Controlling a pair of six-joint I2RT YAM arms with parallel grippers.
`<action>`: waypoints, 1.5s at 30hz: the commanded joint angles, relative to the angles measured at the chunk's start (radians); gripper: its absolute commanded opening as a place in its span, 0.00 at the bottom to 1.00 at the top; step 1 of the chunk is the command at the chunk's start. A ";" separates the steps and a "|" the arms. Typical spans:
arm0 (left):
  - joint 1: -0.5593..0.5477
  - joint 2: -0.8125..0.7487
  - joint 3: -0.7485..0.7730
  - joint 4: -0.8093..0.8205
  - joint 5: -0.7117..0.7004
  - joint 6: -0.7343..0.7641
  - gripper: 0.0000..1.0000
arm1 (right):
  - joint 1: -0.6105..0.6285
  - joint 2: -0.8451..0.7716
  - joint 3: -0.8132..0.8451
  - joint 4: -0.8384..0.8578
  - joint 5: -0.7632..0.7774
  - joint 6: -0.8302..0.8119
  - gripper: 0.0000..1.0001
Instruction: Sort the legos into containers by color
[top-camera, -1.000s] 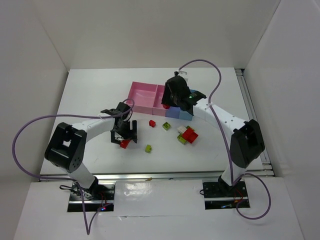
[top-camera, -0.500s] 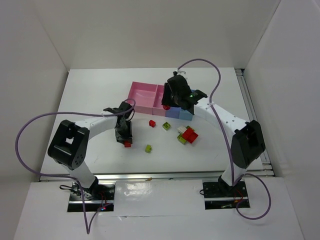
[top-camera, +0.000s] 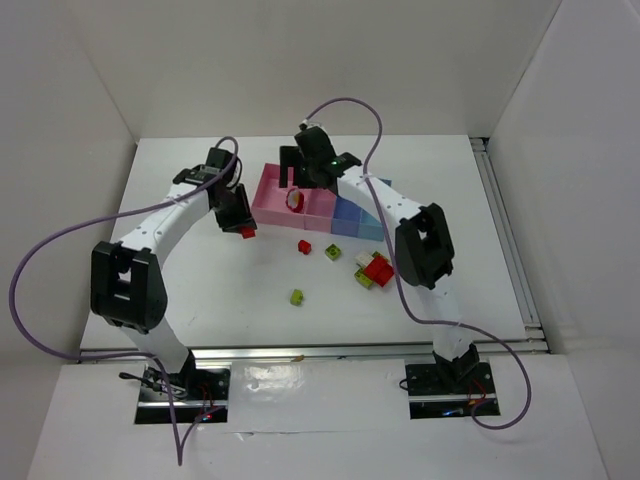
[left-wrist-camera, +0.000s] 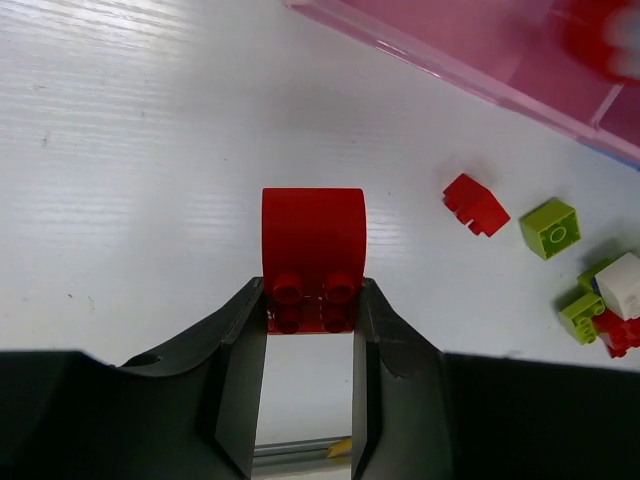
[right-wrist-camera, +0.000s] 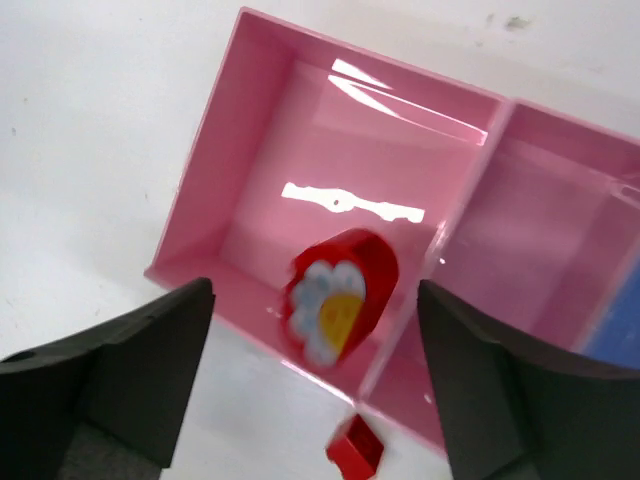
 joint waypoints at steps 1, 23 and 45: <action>0.033 0.029 0.073 -0.047 0.075 -0.001 0.00 | -0.007 0.075 0.209 -0.080 -0.039 -0.040 0.94; 0.024 0.567 0.766 -0.096 0.127 -0.003 0.42 | 0.059 -0.591 -0.615 -0.028 0.020 -0.026 0.87; 0.036 -0.048 0.329 -0.135 0.078 0.082 0.75 | 0.119 -0.130 -0.378 -0.022 -0.057 -0.264 0.74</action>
